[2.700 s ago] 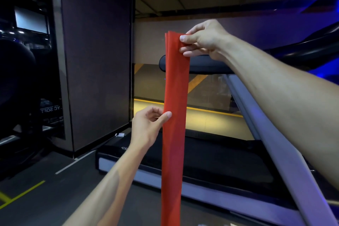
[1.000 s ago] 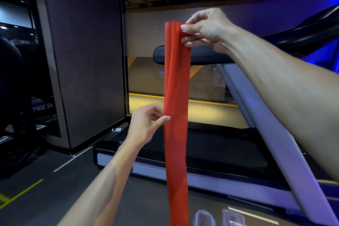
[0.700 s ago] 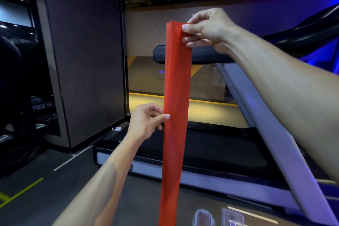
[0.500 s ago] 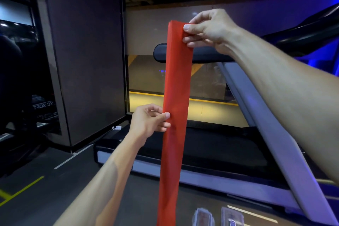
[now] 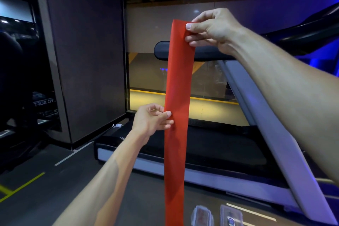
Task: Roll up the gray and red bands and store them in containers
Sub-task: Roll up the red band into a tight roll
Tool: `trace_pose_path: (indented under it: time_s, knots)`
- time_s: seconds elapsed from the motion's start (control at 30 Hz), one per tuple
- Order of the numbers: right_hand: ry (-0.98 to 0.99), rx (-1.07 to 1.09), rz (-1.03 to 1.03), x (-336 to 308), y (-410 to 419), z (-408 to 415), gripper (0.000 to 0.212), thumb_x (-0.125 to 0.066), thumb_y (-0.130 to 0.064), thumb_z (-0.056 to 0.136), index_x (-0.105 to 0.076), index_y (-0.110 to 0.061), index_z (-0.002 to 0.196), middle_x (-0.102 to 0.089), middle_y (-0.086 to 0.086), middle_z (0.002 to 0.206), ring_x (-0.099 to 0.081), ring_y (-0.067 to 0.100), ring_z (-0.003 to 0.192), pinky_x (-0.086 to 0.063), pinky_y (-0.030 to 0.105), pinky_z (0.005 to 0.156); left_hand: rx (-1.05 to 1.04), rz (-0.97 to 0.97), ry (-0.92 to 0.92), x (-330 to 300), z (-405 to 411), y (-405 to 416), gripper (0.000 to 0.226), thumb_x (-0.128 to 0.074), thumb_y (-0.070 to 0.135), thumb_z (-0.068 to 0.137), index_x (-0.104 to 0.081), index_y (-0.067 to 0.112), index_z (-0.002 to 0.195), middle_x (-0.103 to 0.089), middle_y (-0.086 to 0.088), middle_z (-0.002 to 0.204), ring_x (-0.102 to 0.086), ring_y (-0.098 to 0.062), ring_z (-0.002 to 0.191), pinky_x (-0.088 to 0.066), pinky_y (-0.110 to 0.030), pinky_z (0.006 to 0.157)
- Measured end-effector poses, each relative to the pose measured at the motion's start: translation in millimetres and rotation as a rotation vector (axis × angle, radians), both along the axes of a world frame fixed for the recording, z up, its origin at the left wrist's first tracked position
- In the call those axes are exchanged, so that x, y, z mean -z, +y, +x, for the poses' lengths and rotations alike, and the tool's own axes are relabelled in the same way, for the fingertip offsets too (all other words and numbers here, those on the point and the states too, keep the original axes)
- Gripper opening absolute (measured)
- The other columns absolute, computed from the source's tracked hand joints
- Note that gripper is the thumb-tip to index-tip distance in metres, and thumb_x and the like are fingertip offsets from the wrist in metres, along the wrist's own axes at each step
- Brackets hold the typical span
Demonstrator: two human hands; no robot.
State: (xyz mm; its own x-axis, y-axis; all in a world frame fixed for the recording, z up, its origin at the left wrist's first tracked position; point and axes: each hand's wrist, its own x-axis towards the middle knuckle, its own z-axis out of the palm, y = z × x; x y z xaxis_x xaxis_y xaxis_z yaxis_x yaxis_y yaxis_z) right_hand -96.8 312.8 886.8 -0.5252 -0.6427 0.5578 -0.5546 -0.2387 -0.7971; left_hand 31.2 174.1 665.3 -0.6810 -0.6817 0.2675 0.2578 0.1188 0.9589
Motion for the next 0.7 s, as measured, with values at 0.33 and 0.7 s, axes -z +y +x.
trace_pose_path:
  time_s: [0.33, 0.7]
  knots:
    - [0.247, -0.118, 0.049, 31, 58, 61, 0.016, -0.082, -0.019, 0.084, -0.068, -0.012, 0.089, -0.067, -0.004, 0.067, -0.060, 0.011, 0.053, -0.046, 0.022, 0.046, 0.108, 0.153, 0.037, -3, -1, -21, 0.017, -0.056, 0.005, 0.097, -0.067, -0.005, 0.106, -0.074, -0.026, 0.104, -0.074, -0.035, 0.097, -0.061, -0.040, 0.089]
    - [0.154, -0.254, 0.126, 209, 68, 74, 0.011, -0.087, -0.021, 0.075, -0.077, -0.018, 0.079, -0.067, -0.008, 0.101, -0.057, 0.015, 0.081, -0.042, 0.040, 0.075, 0.084, 0.003, 0.103, -12, 4, -23, 0.020, -0.082, 0.003, 0.080, -0.066, 0.012, 0.088, -0.057, -0.015, 0.081, -0.064, -0.014, 0.069, -0.054, -0.024, 0.062]
